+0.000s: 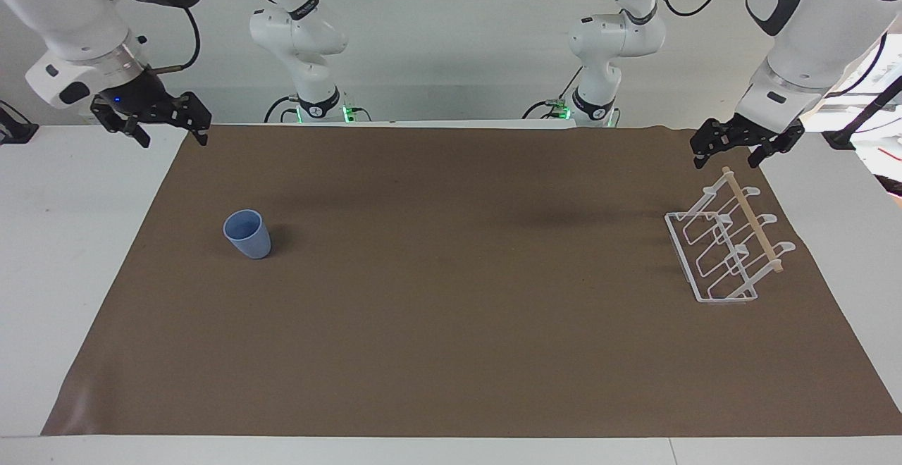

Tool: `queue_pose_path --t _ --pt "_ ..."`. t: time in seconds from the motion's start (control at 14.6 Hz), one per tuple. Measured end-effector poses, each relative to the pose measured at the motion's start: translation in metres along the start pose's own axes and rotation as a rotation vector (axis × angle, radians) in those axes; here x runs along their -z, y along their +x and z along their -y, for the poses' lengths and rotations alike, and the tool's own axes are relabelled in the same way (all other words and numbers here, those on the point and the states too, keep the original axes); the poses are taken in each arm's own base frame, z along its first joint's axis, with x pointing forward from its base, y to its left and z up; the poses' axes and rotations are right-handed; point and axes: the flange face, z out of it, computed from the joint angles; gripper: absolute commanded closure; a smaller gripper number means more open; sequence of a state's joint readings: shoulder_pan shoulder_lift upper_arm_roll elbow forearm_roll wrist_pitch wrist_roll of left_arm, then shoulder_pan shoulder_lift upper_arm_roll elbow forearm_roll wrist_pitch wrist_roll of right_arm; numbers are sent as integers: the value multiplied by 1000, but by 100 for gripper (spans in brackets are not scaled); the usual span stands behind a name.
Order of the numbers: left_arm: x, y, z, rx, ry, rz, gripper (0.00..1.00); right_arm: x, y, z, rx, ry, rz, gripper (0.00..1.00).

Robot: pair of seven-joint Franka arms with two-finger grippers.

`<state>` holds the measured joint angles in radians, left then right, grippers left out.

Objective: Hang cup on cup holder
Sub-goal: 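Reach the right gripper down into the light blue cup's rim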

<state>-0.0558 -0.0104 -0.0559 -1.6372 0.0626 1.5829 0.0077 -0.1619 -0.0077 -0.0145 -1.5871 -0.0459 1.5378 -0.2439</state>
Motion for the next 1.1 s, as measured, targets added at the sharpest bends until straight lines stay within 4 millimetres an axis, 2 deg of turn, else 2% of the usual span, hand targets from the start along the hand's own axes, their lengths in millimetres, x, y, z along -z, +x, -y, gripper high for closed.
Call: queue_pose_path --t 0.21,0.69,0.82,1.1 --pt "-14 -5 -1 13 2 -36 0 -38 7 -8 13 -10 -43 0" --pt "-34 -10 1 20 2 -31 0 -170 24 -3 44 2 -6 0" --pt "-34 -10 2 55 -49 -33 0 -194 27 -3 56 13 32 0" --pt "-34 -11 33 268 -198 -31 0 -224 20 0 105 45 80 0"
